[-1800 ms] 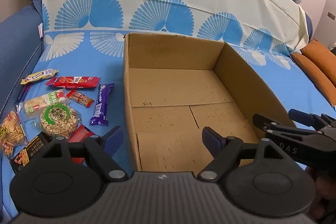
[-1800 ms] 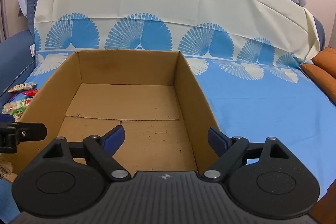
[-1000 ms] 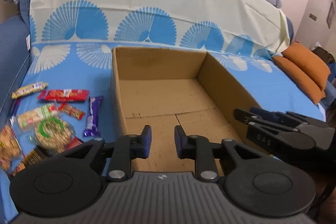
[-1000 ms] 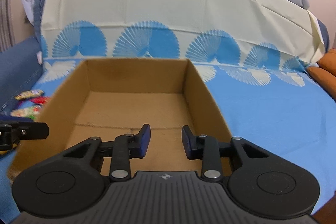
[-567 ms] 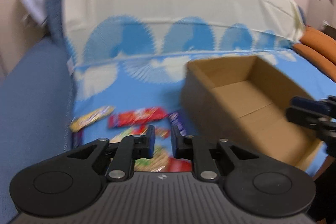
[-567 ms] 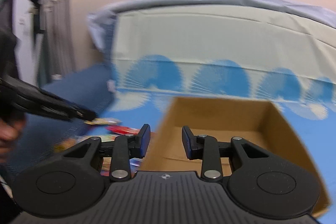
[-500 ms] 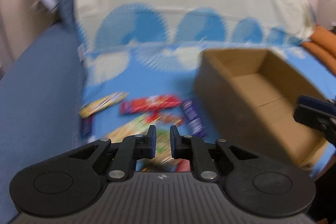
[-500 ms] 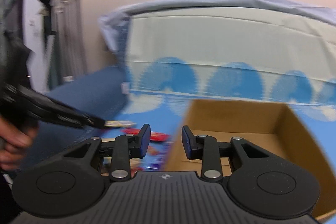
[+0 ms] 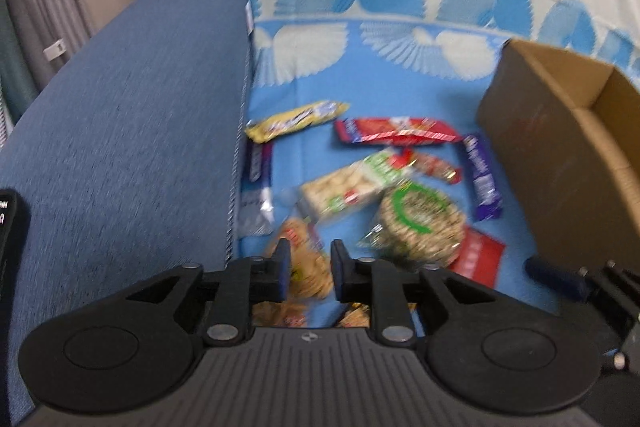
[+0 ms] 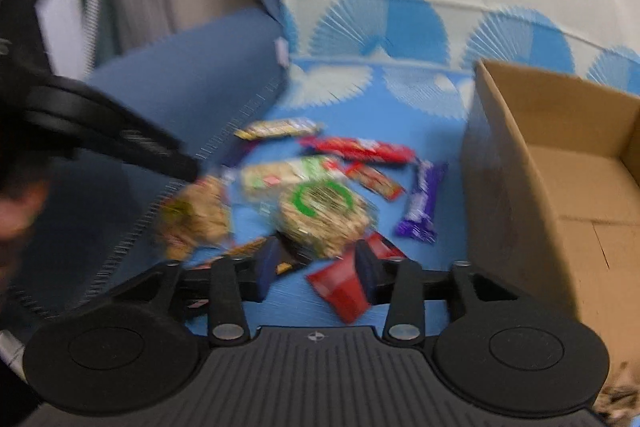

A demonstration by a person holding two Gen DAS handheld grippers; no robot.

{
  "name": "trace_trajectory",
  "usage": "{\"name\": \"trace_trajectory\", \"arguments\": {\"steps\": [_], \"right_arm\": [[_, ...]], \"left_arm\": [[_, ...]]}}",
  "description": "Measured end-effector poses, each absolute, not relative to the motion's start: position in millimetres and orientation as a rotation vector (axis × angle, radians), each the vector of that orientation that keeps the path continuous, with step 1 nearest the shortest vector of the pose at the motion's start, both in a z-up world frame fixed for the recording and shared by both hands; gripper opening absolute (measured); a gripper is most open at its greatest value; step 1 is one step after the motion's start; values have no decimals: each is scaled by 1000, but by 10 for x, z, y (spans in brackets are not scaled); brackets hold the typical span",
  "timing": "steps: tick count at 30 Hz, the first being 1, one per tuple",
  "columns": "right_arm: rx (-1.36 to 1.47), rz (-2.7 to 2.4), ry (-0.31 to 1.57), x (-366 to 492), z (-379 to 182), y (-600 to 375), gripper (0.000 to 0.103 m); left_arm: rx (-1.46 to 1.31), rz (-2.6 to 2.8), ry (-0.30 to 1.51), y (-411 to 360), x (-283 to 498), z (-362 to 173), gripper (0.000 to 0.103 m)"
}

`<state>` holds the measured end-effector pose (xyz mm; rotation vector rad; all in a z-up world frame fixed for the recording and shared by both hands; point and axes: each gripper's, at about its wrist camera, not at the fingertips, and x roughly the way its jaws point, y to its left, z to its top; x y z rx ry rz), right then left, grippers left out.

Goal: Organize snacks
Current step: 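Grasp the red packet with the right tool while the left tool grasps the cookie bag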

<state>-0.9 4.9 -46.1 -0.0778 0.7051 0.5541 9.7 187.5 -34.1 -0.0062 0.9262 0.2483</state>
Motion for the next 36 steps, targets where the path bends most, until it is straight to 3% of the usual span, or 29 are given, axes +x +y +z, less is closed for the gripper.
{"name": "trace_trajectory", "arguments": {"steps": [1,2,3,8,16,17,19,21,22,23,24,36], "right_arm": [[-78,523,720,59,-576,92,55],[-70,497,745,117,-627,110,64],[-69,478,763,164,-681,118,69],[-75,409,821,344,-1004,215,77],[-99,364,886,512,-1143,305,79],[-102,368,885,515,-1137,306,76],[-123,380,867,493,-1131,304,61],[-149,406,850,469,-1096,312,33],[-156,420,846,470,-1076,314,26],[-171,442,841,441,-1067,314,11],[-187,456,841,414,-1056,317,8],[-169,665,823,17,-616,38,7]], "left_arm": [[0,260,941,1880,97,-374,42],[8,271,956,1898,106,-404,47],[20,270,966,1902,113,-428,47],[92,261,1002,1815,146,-528,50],[151,252,1068,1733,247,-727,52],[160,250,1071,1729,251,-743,52],[173,249,1074,1730,255,-763,47],[172,264,1067,1759,250,-753,36],[161,272,1059,1781,245,-734,28],[136,274,1048,1811,234,-706,20],[115,275,1041,1834,226,-686,14],[-236,164,940,2032,-68,-373,9]]}}
